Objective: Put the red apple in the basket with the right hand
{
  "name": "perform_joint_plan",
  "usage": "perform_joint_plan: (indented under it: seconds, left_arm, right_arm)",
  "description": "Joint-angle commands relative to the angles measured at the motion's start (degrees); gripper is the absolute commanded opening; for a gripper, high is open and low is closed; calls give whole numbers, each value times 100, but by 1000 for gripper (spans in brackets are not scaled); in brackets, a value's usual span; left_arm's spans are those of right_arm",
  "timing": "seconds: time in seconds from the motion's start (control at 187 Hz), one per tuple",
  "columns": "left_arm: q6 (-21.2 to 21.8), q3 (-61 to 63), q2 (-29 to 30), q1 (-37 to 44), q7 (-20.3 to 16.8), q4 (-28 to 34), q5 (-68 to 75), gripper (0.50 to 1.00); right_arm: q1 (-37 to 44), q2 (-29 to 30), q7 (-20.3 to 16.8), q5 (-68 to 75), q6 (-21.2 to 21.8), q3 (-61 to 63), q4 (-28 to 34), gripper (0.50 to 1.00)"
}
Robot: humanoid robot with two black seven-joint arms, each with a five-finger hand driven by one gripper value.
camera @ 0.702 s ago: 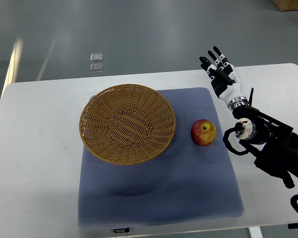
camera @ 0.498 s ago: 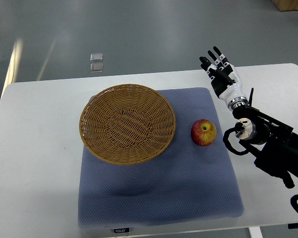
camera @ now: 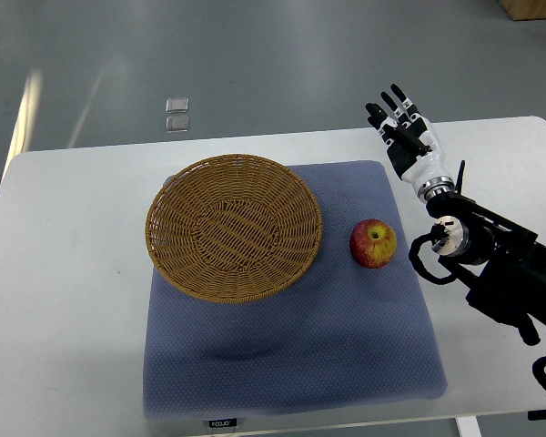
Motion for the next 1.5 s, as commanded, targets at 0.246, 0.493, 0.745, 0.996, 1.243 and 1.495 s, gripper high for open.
perform_joint_plan:
  seconds: [0.246, 0.493, 0.745, 0.996, 1.243, 1.495]
  left_arm:
    - [0, 0, 0, -3, 1, 11, 0, 1000]
    - [0, 0, 0, -3, 1, 19, 0, 1000]
    - [0, 0, 0, -3, 1, 19, 0, 1000]
    - [-9, 0, 0, -3, 1, 19, 0, 1000]
    - [0, 0, 0, -3, 1, 19, 0, 1000]
    - [0, 0, 0, -3, 1, 19, 0, 1000]
  right_arm:
    - [0, -1, 0, 6, 11, 0, -35, 921]
    - [0, -9, 0, 6, 46, 0, -97, 921]
    - [9, -132, 0, -73, 178, -17, 9, 921]
    - [149, -818, 0, -257, 617, -26, 35, 921]
    - [246, -1679, 255, -1435, 732, -26, 721, 921]
    - [404, -2514, 380, -3245, 1039, -26, 1722, 921]
